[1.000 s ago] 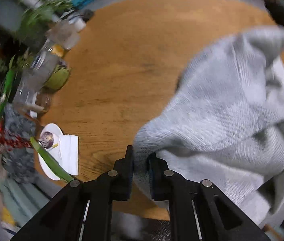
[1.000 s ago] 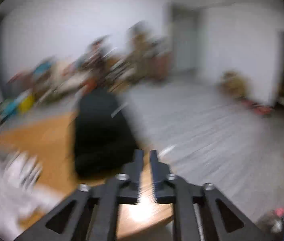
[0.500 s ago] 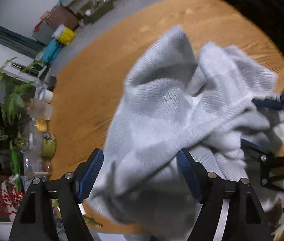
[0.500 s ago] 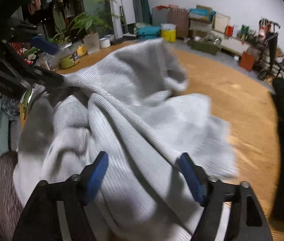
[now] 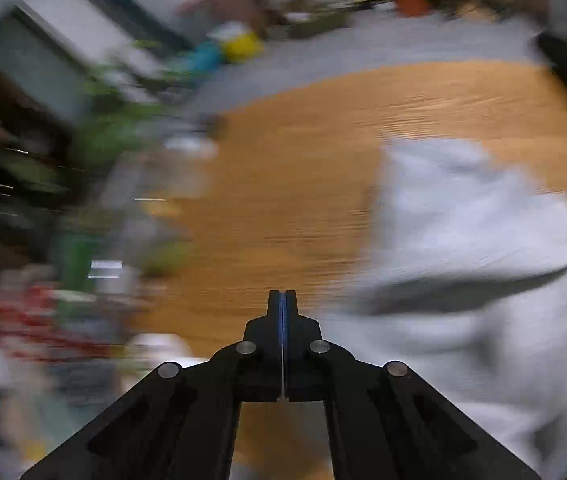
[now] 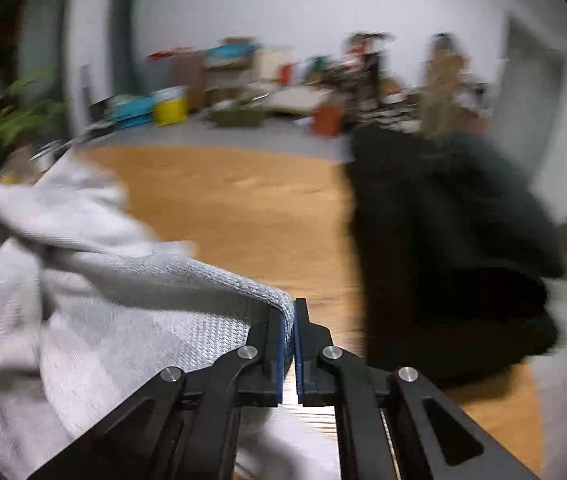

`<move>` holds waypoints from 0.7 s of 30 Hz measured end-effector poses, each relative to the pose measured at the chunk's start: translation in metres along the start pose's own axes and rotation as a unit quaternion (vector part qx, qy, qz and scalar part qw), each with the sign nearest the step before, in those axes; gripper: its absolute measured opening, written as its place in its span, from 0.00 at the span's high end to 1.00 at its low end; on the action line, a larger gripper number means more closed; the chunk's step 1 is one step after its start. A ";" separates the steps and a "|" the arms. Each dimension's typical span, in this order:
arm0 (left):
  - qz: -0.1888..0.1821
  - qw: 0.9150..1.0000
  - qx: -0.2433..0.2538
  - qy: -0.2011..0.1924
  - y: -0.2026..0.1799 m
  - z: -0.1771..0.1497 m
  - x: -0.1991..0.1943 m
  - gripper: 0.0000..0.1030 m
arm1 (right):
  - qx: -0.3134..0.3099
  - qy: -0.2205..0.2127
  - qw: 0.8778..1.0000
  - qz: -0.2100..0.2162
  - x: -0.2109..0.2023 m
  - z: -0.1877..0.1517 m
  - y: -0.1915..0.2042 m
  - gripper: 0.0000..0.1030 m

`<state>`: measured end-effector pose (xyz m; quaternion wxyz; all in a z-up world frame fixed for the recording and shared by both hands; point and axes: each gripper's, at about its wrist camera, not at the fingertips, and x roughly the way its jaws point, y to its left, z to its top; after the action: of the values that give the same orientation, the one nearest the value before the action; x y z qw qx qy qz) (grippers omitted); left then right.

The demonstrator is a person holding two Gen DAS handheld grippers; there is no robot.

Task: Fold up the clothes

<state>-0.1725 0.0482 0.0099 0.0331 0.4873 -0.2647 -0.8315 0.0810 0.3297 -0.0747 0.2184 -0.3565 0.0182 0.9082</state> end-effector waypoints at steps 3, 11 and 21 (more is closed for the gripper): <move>0.030 0.998 -0.036 0.035 0.042 -0.019 0.027 1.00 | 0.047 -0.012 0.997 -0.066 -0.019 -0.004 -0.058 0.97; -0.133 0.991 0.031 0.009 0.010 -0.028 0.010 0.92 | 0.111 0.055 0.992 -0.033 -0.040 -0.028 -0.115 0.48; -0.115 0.932 0.326 -0.106 -0.222 -0.016 -0.025 0.41 | -0.194 -0.007 0.978 0.080 -0.029 -0.005 0.030 0.07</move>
<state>-0.1013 0.2394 -0.0815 -0.2516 0.4071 -0.4650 -0.7448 0.0909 0.2905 -0.0624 0.0715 -0.3829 -0.1311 0.9116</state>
